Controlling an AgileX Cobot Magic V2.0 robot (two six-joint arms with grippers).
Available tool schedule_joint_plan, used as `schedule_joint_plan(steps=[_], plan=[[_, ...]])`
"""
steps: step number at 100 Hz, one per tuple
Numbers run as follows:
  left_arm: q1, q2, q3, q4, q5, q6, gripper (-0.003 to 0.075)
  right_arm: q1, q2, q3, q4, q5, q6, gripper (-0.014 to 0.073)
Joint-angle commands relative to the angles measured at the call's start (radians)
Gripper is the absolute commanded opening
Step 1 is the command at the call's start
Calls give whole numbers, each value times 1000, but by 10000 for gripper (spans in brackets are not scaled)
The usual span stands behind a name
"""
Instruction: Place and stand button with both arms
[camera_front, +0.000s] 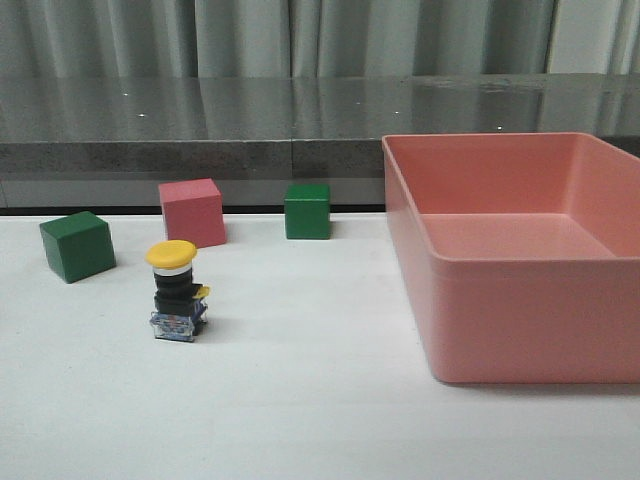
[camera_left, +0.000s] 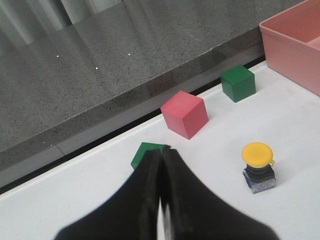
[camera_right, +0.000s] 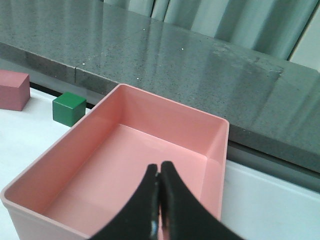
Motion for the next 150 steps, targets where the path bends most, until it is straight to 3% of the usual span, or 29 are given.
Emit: schedule_joint_plan(steps=[1,25,108,127,150], plan=[[4,-77,58,-21,-109,-14,-19,-5,0,-28,6,-72,0,-109],[4,-224,158,-73,-113,-14,-19,-5,0,-28,6,-72,0,-109],[4,-226,188,-45,-157,-14,-19,-5,0,-28,6,-72,0,-109],[41,-247,261,164,-253,-291,-19,-5,0,-28,6,-72,0,-109],[182,-374,363,141,-274,-318,-19,-5,0,-28,6,-72,0,-109]])
